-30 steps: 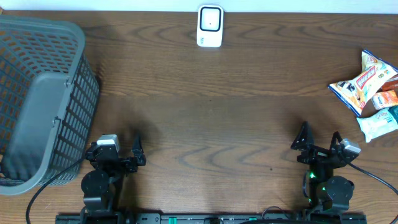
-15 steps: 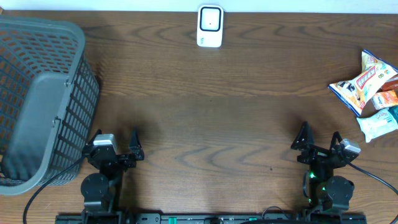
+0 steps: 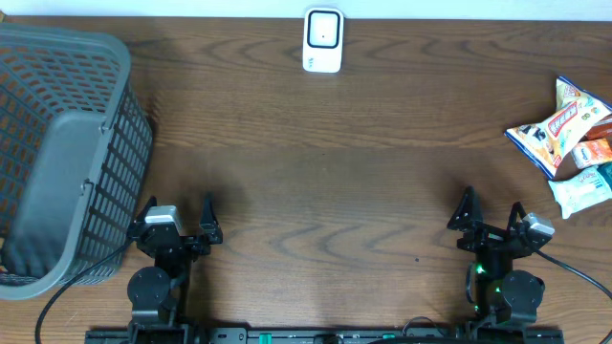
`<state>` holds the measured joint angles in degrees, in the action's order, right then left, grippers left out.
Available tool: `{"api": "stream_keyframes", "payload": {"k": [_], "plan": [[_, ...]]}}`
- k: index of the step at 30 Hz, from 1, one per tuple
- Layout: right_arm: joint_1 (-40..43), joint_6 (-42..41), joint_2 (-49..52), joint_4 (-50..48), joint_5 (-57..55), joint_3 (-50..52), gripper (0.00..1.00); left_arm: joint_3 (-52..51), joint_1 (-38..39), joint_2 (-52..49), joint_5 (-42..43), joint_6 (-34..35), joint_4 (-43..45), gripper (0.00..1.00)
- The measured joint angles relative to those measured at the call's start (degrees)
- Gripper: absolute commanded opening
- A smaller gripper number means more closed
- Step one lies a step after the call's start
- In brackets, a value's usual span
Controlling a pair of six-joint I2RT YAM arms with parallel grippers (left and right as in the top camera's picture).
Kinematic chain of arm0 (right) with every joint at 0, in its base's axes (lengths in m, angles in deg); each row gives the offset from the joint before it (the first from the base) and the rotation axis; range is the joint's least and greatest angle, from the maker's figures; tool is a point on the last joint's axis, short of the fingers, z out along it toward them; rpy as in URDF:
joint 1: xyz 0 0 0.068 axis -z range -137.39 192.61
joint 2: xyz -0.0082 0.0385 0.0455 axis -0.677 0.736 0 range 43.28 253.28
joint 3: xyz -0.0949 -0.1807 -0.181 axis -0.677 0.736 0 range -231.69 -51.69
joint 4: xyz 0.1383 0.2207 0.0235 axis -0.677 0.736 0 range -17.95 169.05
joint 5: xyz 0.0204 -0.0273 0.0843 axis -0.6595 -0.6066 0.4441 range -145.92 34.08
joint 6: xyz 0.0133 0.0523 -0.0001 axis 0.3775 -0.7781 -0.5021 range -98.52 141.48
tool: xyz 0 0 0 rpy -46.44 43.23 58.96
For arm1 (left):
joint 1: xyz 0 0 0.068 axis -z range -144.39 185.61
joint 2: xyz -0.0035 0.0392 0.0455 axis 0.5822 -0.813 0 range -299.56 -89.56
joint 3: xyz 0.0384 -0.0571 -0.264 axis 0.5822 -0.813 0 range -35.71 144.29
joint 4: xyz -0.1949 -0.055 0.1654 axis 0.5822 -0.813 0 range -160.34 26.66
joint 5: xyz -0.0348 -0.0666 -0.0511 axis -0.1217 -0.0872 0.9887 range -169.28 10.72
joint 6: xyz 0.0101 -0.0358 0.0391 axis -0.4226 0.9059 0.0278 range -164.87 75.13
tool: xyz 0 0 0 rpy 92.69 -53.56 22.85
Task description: Scan the item barcode
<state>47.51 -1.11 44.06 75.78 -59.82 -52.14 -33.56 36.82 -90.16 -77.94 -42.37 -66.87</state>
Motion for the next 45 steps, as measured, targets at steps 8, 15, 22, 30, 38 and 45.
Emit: {"api": "stream_keyframes", "payload": {"k": [8, 15, 22, 30, 38, 45], "plan": [[0.0, 0.0, 0.0, 0.0, 0.0, 0.0, 0.99, 0.0, 0.0, 0.0, 0.0, 0.0, 0.0, 0.98], [0.0, 0.0, 0.0, 0.0, 0.0, 0.0, 0.99, 0.0, 0.0, 0.0, 0.0, 0.0, 0.0, 0.98], [0.0, 0.0, 0.0, 0.0, 0.0, 0.0, 0.99, 0.0, 0.0, 0.0, 0.0, 0.0, 0.0, 0.98], [0.0, 0.0, 0.0, 0.0, 0.0, 0.0, 0.99, 0.0, 0.0, 0.0, 0.0, 0.0, 0.0, 0.98], [0.0, 0.9, 0.0, -0.8, -3.8, 0.0, 0.99, 0.0, 0.0, 0.0, 0.0, 0.0, 0.0, 0.98], [0.0, 2.3, 0.0, -1.2, -10.9, 0.0, 0.99, 0.0, 0.0, 0.0, 0.0, 0.0, 0.0, 0.98]]}}
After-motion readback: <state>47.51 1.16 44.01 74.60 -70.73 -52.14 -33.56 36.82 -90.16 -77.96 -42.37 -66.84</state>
